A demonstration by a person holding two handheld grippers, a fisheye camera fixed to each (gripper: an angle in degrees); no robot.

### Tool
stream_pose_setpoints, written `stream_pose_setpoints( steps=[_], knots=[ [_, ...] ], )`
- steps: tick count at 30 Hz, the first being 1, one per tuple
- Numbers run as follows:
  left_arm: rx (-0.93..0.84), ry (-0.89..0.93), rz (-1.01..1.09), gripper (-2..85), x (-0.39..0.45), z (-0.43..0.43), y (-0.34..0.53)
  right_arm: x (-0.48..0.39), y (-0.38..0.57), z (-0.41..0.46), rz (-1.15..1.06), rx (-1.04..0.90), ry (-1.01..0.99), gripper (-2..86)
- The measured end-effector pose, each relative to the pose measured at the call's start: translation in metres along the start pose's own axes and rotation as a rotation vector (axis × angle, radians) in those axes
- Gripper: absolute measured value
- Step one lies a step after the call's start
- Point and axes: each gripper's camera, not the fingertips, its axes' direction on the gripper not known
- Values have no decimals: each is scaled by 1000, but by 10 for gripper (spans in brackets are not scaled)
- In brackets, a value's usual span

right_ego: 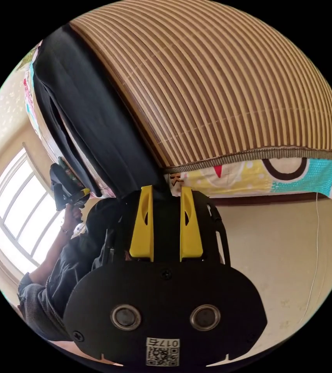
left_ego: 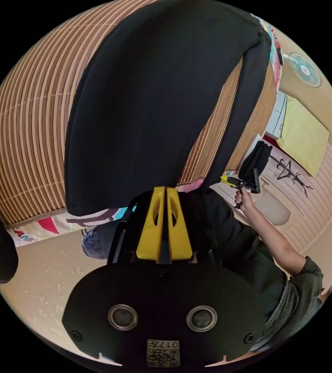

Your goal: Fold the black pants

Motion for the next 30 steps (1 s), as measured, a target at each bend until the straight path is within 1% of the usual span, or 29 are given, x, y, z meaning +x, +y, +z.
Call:
stream_pose_setpoints(
  steps=[2, 5, 7, 8, 9, 10, 12, 13, 14, 16, 17, 18, 19, 20, 21, 22, 24, 25, 26, 28, 30],
  knots=[
    [-5, 9, 33, -9, 8, -14, 1, -3, 4, -4, 10, 28, 48, 82],
    [-15, 41, 111, -5, 33, -33, -4, -18, 17, -20, -75, 35, 128, 45],
    [1, 84, 193, 8, 71, -47, -8, -33, 33, -35, -187, 56, 94, 38],
    [10, 100, 214, 25, 82, -50, -8, -45, 46, -48, -276, 76, 39, 34],
    [30, 145, 261, 60, 105, -55, -8, -59, 59, -60, -388, 81, -35, 32],
    [28, 181, 283, 81, 128, -55, -9, -66, 65, -65, -440, 79, -68, 31],
    [-8, 232, 317, 116, 160, -48, -13, -92, 83, -82, -588, 67, -136, 29],
    [-46, 241, 333, 146, 179, -40, -17, -98, 86, -84, -616, 59, -143, 29],
    [-65, 232, 339, 164, 188, -35, -18, -110, 88, -87, -665, 38, -151, 28],
    [-113, 135, 371, 206, 218, -20, -18, -125, 88, -90, -723, 5, -168, 27],
    [-125, 97, 377, 204, 224, -16, -17, -135, 87, -91, -762, -16, -181, 27],
    [-152, 7, 377, 200, 232, -9, -14, -144, 86, -93, -804, -35, -192, 26],
    [-168, -75, 394, 172, 237, -4, -8, -147, 86, -93, -823, -45, -194, 26],
    [-167, -118, 404, 159, 239, -3, -4, -153, 85, -95, -856, -64, -191, 25],
    [-156, -207, 428, 87, 241, -2, 7, -154, 83, -98, -884, -91, -203, 25],
    [-135, -239, 459, 46, 241, -5, 18, -152, 80, -101, -893, -107, -215, 24],
    [-108, -212, 474, 30, 233, -10, 32, -131, 63, -123, -958, -170, -270, 25],
    [-110, -177, 462, 21, 224, -13, 38, -122, 54, -132, -946, -171, -274, 25],
    [-116, -158, 455, 18, 220, -13, 40, -101, 31, -154, -885, -147, -280, 26],
    [-123, -98, 432, 8, 205, -13, 47, -70, -9, -201, -781, -39, -339, 28],
    [-115, -101, 423, 4, 199, -14, 54, -48, -61, -262, -643, 141, -381, 43]
  ],
)
